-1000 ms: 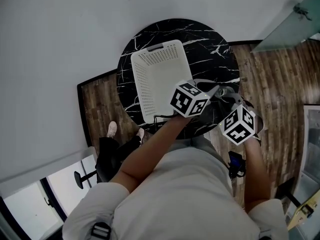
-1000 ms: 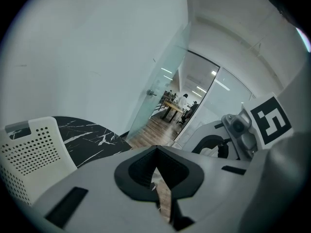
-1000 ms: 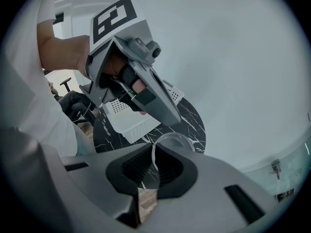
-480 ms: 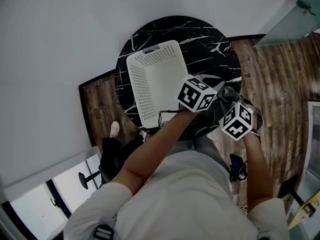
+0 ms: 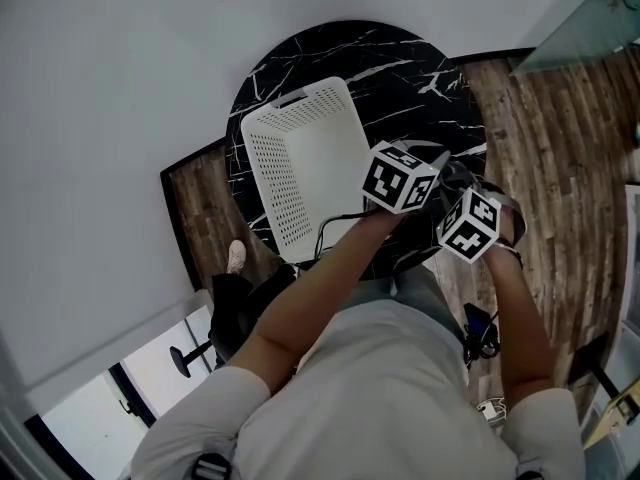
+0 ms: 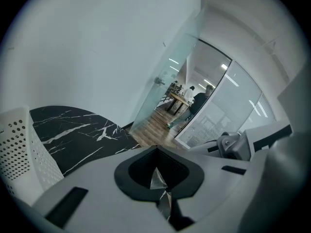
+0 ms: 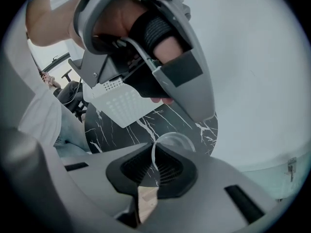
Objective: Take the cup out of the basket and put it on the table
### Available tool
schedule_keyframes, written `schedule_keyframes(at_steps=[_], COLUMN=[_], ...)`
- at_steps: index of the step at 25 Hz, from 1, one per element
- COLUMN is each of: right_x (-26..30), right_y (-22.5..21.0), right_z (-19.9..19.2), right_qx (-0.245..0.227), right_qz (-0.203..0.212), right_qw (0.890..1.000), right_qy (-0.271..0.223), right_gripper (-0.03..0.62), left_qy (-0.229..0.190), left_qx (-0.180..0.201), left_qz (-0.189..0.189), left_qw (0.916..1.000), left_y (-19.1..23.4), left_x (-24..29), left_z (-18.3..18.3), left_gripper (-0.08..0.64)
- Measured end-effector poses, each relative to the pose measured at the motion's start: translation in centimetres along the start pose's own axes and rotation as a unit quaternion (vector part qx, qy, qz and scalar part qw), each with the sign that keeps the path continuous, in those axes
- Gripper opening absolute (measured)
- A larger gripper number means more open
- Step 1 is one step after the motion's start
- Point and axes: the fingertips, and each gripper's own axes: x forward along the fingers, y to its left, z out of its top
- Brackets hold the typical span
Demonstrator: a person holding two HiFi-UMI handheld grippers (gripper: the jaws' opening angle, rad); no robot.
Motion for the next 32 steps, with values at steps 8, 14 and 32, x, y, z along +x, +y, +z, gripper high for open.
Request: schedule_keyframes(at_steps=[8,14,32], right_x=[2.5,3.8,5.8], right_y=[-0.4,-0.4,0.1], right_z=[-1.3,-2.3,-3.9], right_qx=[-0.006,-0.006,-0.009], right_qz=[0.011,0.016,0.020], right_qw=[1.000,0.999,0.999], right_qy=[0.017,0.028,0.036], right_gripper=[0.023,0.023,0.023], left_qy=[0.016,0.025,0.028], left_qx=[-0.020,-0.028,-0.058], left_qz=[0.012,0.014,0.010], left_qw=[0.9996,0.9992,0.9979], left_y=[1.4,2.0,2.7], left_x=[2.5,3.8,5.7], left_z=[-1.2,-1.6,-2.4], left_gripper=[0.005,0.005,0.005])
